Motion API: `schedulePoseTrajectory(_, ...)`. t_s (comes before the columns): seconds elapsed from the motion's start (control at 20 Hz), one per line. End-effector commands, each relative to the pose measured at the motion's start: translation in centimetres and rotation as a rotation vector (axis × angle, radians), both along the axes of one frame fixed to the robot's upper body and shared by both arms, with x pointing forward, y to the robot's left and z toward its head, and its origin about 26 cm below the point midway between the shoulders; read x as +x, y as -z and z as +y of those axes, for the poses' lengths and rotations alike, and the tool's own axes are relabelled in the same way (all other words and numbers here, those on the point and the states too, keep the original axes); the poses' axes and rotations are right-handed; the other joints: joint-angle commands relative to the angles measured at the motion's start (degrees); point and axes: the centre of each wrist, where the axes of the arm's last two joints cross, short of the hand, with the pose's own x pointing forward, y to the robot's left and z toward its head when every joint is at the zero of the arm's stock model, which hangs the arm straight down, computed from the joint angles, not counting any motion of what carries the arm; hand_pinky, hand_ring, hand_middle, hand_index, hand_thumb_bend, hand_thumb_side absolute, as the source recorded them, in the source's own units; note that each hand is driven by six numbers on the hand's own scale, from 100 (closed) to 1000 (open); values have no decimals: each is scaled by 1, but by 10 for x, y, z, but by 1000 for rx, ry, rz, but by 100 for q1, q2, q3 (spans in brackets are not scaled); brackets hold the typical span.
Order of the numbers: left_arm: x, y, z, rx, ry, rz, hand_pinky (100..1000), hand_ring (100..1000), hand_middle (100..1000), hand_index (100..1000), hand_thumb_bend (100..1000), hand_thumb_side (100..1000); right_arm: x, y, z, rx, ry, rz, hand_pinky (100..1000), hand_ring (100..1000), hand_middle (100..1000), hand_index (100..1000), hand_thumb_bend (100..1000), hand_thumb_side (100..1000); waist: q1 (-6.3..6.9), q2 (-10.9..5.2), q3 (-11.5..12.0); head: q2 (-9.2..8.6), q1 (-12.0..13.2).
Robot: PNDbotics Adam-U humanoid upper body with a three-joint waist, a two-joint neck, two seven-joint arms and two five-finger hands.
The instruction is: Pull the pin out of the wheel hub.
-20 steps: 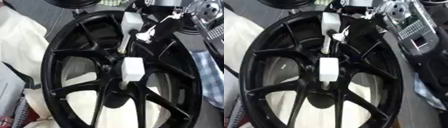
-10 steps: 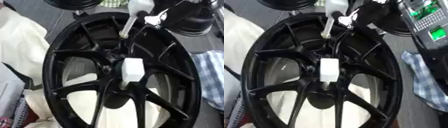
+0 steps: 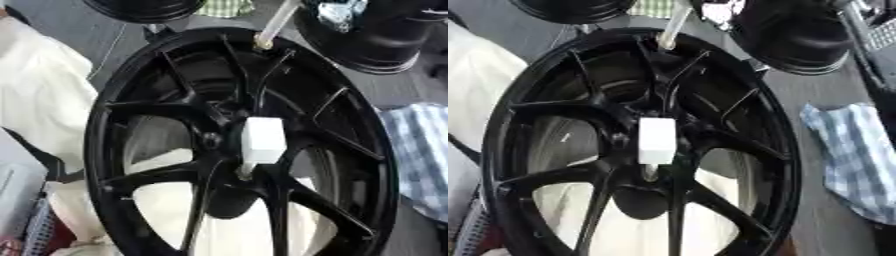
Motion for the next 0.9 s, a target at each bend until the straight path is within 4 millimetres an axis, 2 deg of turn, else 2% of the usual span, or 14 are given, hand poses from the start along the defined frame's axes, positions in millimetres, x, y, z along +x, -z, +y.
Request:
schedulePoseTrajectory(0.05,-3,-6,3,3,-6,-21,698,670,618,816,134,799,-15,-17,-22,40,55,-59,724,506,147,254,100,198,56,-174,-43,-39,51)
schedulePoseTrajectory(0.15,-3,-5,4,2,-12,-20,698,670,618,816,133,798,-18,-19,-34,74,85,-71,728,506,146,254,100,198,68,-183,-83,-7,91)
schedulePoseTrajectory(0.2,-4,-5,5,3,-18,-19,698,670,618,816,133,798,-20,-20,-42,90,109,-74,728,506,147,253,100,253,71,-191,-133,29,138)
schedulePoseTrajectory(0.25,-4,-4,6,4,-24,-18,698,670,618,816,132,798,-22,-21,-50,102,134,-81,729,506,145,253,100,199,79,-196,-172,57,177)
schedulePoseTrajectory(0.55,-5,-3,10,2,-54,-20,699,670,618,816,129,794,-37,-26,-105,188,308,-97,731,506,146,254,100,200,172,-190,-459,198,488)
schedulePoseTrajectory(0.75,-6,-2,12,-1,-69,-24,698,669,617,816,126,792,-42,-20,-135,238,414,-95,728,506,147,254,100,200,268,-159,-651,268,683)
schedulePoseTrajectory(0.9,-6,-2,13,-5,-83,-28,698,669,617,815,125,792,-43,-8,-149,252,493,-99,725,509,149,256,100,198,334,-126,-812,331,848)
